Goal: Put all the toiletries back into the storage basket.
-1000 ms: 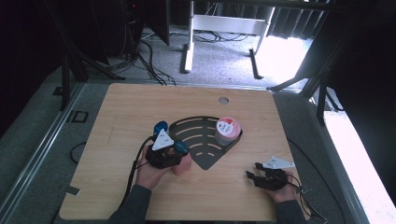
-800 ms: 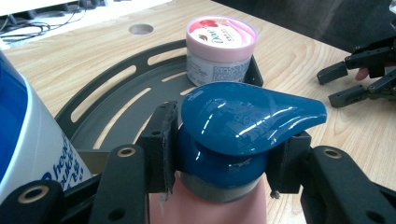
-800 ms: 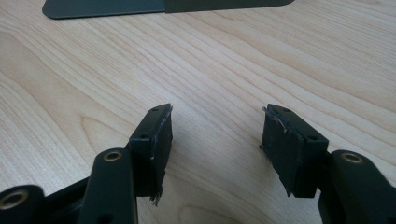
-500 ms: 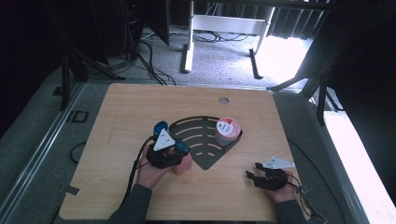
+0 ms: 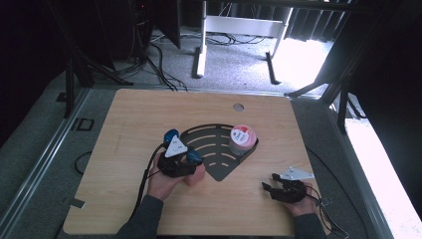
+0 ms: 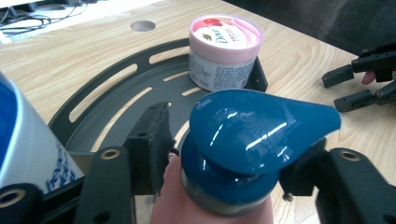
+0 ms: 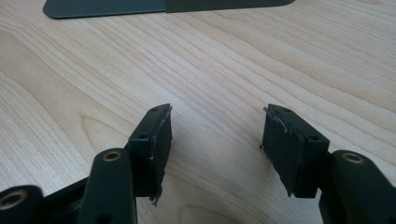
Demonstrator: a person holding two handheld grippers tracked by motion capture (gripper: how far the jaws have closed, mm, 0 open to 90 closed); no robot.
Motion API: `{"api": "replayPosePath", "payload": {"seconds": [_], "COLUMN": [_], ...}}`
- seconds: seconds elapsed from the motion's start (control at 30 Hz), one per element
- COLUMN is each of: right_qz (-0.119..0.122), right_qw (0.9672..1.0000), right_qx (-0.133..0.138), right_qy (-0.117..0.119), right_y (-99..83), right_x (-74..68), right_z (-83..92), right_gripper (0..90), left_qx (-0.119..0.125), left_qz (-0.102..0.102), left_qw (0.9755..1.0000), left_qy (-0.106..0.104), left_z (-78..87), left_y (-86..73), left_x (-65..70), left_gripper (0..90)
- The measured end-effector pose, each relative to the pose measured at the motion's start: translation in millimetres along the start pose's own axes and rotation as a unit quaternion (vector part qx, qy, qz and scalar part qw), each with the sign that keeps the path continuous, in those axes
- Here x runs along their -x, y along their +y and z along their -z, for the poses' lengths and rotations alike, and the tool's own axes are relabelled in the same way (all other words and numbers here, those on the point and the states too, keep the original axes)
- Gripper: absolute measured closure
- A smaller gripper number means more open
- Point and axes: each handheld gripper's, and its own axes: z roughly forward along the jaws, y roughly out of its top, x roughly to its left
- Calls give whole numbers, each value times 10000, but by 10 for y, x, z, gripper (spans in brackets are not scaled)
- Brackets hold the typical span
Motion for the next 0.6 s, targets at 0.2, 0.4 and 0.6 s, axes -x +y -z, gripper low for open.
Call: {"api": "replayPosePath", "payload": {"seconds": [0.2, 0.4, 0.6], "right_qz": [0, 1, 7], "right_qw": [10000, 10000, 10000], "right_qx": [0, 2, -2], "right_qy": [1, 2, 3], "right_y": [0, 0, 0], "right_x": [0, 0, 1], "right_z": [0, 0, 0], "right_gripper": [419, 419, 418], "left_qx": [53, -1, -87], "left_qz": [-21, -31, -52], "left_qw": [10000, 10000, 9999], "left_qy": [-52, 18, 45], "left_z": [15, 18, 24], "left_y": [12, 30, 49], "left_x": [14, 32, 48], "left_gripper": [517, 525, 527]}}
